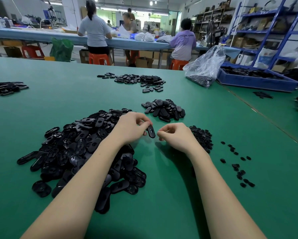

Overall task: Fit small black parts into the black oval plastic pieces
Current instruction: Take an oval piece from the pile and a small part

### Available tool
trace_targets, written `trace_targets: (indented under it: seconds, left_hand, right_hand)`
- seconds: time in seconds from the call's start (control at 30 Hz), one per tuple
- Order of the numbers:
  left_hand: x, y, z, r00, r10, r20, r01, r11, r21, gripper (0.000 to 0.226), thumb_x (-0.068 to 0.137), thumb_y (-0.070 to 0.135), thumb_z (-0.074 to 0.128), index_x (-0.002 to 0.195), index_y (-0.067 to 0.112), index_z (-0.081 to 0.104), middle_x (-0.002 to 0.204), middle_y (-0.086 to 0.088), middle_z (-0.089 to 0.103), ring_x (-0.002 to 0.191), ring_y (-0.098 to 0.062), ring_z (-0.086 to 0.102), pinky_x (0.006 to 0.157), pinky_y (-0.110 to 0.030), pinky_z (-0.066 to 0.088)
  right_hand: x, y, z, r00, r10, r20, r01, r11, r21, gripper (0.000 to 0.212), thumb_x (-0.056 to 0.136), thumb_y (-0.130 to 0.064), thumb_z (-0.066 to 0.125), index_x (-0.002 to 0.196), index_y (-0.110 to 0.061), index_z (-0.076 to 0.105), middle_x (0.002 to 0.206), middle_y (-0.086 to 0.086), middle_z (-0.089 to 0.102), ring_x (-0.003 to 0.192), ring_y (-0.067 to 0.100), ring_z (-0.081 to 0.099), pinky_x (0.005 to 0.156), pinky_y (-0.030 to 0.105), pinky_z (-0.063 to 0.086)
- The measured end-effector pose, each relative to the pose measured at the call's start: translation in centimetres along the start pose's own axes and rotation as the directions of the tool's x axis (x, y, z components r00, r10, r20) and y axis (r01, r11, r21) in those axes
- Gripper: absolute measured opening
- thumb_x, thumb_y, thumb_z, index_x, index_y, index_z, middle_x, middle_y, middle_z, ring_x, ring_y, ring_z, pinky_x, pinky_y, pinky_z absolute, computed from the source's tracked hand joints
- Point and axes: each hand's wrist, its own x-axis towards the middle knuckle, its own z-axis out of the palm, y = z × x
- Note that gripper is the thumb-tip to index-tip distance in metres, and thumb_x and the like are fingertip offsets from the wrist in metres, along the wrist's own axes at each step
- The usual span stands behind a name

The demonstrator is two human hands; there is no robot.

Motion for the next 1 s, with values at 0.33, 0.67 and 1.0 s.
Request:
trace_targets:
  seconds: [0.33, 0.67, 1.0]
  left_hand:
    - [-0.3, 0.2, 1.8, 0.974, -0.157, 0.163, 0.216, 0.857, -0.467, 0.023, 0.098, 0.001, 0.054, 0.098, 0.014, 0.073, 0.07, -0.001, 0.068, 0.07, -0.011, 0.073, 0.069, -0.018, 0.058]
    - [-0.4, 0.2, 2.2, 0.97, -0.169, 0.172, 0.235, 0.829, -0.508, 0.028, 0.093, -0.012, 0.055, 0.1, 0.009, 0.072, 0.084, -0.015, 0.067, 0.072, -0.017, 0.071, 0.069, -0.022, 0.06]
    - [-0.5, 0.1, 2.1, 0.972, -0.164, 0.169, 0.226, 0.857, -0.463, 0.024, 0.092, -0.01, 0.058, 0.102, 0.008, 0.071, 0.07, -0.002, 0.066, 0.073, -0.02, 0.067, 0.073, -0.026, 0.062]
  right_hand:
    - [-0.5, -0.2, -2.3, 0.997, 0.035, 0.07, -0.046, 0.985, 0.164, 0.01, 0.093, -0.034, 0.07, 0.089, -0.028, 0.077, 0.081, -0.013, 0.078, 0.059, 0.006, 0.051, 0.056, 0.015, 0.043]
    - [-0.4, 0.9, -5.1, 0.954, 0.191, -0.229, -0.261, 0.908, -0.328, 0.021, 0.087, -0.023, 0.063, 0.095, -0.036, 0.076, 0.108, -0.008, 0.074, 0.104, 0.021, 0.065, 0.08, 0.029, 0.05]
    - [0.1, 1.9, -2.7, 0.944, 0.087, -0.317, -0.213, 0.895, -0.391, 0.024, 0.093, -0.026, 0.063, 0.105, -0.04, 0.078, 0.112, -0.011, 0.074, 0.119, 0.02, 0.06, 0.08, 0.028, 0.048]
